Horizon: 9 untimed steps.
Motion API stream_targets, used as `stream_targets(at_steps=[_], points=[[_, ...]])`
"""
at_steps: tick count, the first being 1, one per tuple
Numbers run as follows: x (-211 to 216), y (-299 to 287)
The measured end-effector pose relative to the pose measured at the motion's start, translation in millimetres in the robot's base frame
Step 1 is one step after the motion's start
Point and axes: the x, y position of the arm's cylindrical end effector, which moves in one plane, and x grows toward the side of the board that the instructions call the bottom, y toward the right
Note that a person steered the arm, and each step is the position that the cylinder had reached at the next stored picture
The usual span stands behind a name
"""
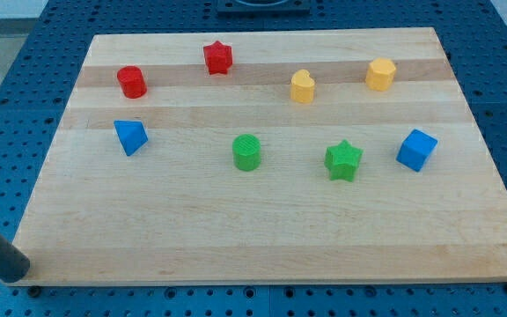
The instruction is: Point at the top center
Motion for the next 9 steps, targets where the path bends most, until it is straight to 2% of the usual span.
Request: stream_targets(at_steps=[2, 3, 5, 7, 8, 9], points=[[-5.8, 3.1], [-54.8, 27.5], [-73.7, 138.0], [-176.0, 143.7], [-215.6, 159.5], [-237.6, 199.7]])
